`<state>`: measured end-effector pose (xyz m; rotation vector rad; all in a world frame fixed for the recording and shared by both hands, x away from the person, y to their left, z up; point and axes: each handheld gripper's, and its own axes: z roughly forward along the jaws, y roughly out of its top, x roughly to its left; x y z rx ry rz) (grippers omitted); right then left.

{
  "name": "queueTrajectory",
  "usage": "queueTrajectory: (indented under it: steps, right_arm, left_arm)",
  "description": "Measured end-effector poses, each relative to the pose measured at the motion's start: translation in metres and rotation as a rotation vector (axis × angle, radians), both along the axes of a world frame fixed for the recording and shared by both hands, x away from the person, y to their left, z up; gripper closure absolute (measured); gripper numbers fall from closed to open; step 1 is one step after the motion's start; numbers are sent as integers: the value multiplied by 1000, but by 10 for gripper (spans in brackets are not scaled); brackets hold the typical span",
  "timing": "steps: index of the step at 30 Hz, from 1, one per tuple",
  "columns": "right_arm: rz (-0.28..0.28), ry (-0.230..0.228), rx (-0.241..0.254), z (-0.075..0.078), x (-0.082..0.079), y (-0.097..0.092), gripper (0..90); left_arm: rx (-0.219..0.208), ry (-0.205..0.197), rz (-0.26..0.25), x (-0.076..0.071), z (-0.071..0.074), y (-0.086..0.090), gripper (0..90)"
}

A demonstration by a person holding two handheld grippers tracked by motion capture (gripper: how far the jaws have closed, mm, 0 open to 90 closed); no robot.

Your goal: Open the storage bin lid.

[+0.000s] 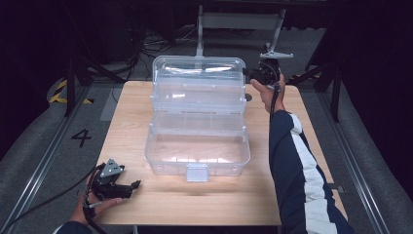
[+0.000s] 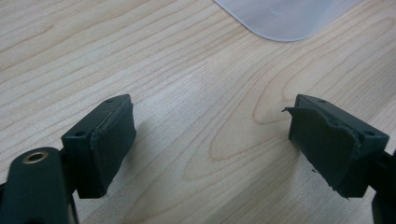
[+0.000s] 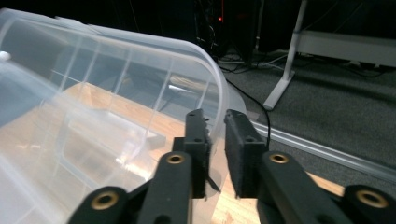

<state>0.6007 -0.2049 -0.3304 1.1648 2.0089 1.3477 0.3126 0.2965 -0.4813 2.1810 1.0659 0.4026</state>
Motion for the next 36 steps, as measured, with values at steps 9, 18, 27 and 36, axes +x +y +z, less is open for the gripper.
queueTrajectory:
  steps: [9, 18, 27, 36]
  right_arm:
    - [43, 15, -34, -19, 3, 15, 900]
    - [41, 6, -59, -15, -1, 15, 897]
    - [45, -20, -100, -8, -10, 13, 864]
    - [57, -43, -143, 1, -22, 11, 834]
  left_arm:
    - [-1, 2, 3, 0, 0, 0, 153]
    - [5, -1, 1, 0, 0, 0, 153]
    - [4, -2, 1, 0, 0, 0, 153]
    - [5, -4, 3, -1, 0, 0, 154]
